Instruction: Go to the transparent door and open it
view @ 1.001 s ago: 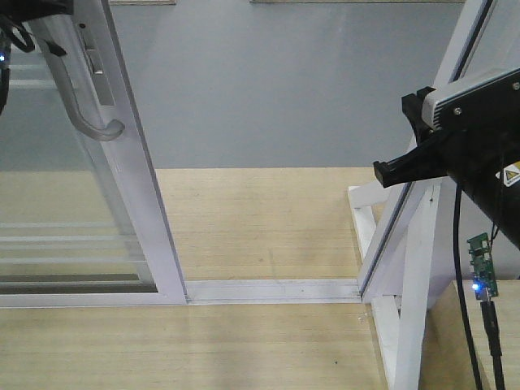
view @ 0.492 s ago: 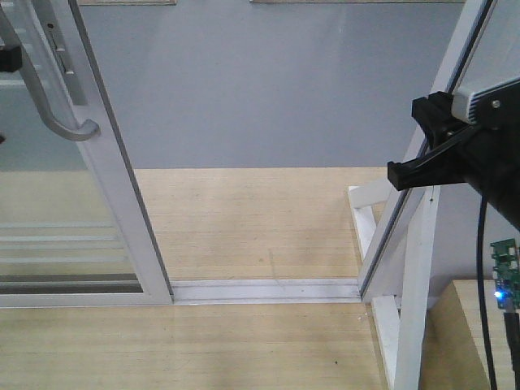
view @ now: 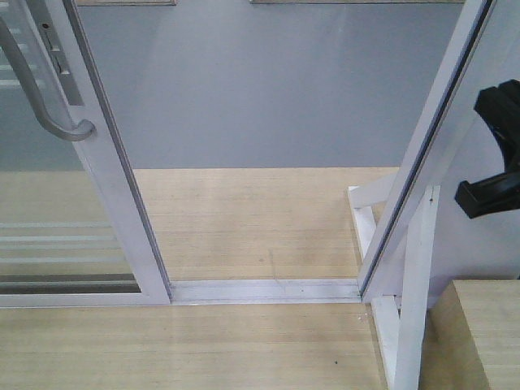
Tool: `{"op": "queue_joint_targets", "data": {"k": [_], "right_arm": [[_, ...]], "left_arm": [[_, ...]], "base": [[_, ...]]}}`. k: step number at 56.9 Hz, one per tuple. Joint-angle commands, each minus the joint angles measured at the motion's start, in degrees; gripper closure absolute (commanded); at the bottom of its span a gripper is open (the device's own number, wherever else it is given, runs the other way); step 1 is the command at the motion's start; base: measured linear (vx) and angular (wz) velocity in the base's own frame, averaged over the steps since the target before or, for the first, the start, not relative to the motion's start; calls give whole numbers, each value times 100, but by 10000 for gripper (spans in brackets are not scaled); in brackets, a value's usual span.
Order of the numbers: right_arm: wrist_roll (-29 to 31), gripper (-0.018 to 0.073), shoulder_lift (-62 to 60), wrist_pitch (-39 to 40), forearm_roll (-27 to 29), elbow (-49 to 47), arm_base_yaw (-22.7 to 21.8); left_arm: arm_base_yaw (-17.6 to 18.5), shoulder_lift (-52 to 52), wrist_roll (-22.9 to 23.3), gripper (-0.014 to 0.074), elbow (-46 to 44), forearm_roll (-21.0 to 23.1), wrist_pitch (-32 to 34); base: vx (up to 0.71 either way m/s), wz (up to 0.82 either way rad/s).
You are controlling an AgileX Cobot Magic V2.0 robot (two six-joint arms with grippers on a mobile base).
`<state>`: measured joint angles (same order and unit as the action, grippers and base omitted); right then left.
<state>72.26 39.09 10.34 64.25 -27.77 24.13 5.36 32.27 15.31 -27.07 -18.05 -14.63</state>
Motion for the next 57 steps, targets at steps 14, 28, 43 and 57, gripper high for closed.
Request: {"op": "queue_joint_targets", "data": {"k": [14, 28, 43, 57], "right_arm": [[3024, 564, -886, 378, 3227, 632, -30], [3619, 564, -969, 370, 3670, 641, -30], [3619, 564, -969, 377, 3658, 641, -30], [3588, 564, -969, 389, 3673, 641, -30]], "left_arm": [[-12, -1263, -636, 599, 594, 1048, -20], [-12, -1784, -2913, 599, 844, 3404, -160], [-12, -1771, -4305, 599, 863, 4451, -265], [-12, -1771, -4288, 599, 863, 4494, -120]], "base": [[0, 0], [0, 0], [0, 0], [0, 0]]}}
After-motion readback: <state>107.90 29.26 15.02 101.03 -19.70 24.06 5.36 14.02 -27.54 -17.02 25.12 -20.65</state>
